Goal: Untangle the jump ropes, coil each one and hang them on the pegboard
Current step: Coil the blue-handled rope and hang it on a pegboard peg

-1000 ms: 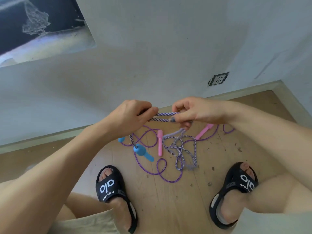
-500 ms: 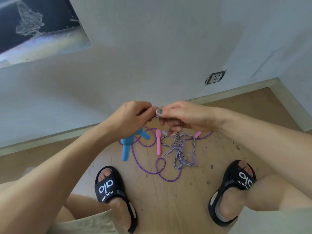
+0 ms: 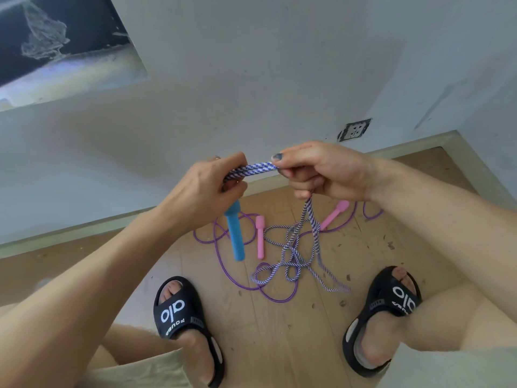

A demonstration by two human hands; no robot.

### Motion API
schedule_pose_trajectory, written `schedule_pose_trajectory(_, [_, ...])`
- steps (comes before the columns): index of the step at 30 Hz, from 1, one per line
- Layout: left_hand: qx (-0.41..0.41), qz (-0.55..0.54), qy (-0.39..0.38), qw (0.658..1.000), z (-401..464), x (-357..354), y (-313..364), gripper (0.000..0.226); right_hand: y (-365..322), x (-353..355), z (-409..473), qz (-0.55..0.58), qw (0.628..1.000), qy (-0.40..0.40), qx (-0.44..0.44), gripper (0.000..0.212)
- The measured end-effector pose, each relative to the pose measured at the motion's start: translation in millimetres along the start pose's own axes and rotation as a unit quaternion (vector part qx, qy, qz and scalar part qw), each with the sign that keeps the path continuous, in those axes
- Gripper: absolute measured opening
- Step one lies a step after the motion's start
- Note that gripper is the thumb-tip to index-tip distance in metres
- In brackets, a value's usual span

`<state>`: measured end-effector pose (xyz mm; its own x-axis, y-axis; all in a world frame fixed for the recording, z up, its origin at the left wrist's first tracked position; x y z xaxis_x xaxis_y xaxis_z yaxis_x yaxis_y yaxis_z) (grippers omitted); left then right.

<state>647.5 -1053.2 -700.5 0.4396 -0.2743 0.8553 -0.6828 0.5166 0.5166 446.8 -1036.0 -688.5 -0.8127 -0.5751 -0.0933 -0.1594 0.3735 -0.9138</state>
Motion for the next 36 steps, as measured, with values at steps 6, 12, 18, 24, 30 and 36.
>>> schedule_pose_trajectory(6, [-0.014,0.0,-0.033,0.999,5,-11,-9,0.031,-5,2,-2,0.024,1.0,-0.006,0.007,0.036])
schedule_pose_trajectory(12, [-0.009,-0.021,-0.021,1.0,2,-12,-10,0.014,-8,17,-4,0.038,0.998,0.046,0.016,0.033])
schedule_pose_trajectory(18, [-0.02,0.009,-0.037,0.999,-1,-18,-12,0.035,-6,27,-2,0.054,0.996,0.071,0.025,0.03])
schedule_pose_trajectory(24, [0.035,-0.014,-0.017,0.999,-4,-12,-21,0.055,-8,42,-3,0.044,0.993,0.108,0.005,0.031])
schedule_pose_trajectory(30, [0.07,0.065,-0.036,0.995,-8,-15,-29,0.04,6,47,1,-0.164,0.97,0.163,-0.077,0.017])
schedule_pose_trajectory(36, [0.015,0.119,-0.04,0.992,-3,-19,-11,0.036,12,-19,16,-0.066,0.991,0.107,-0.053,0.041])
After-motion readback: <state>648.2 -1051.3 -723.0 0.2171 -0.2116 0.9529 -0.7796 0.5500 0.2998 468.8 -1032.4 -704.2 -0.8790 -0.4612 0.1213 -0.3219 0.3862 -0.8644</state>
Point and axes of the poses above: each hand's wrist, its own z-axis towards the middle knuckle, its own x-axis out of the back of the hand, y = z × x, the point moved 3 cm from there along z, towards the middle knuckle, and after that the axes turned 5 degrees about -y, right-handed, at the moved point
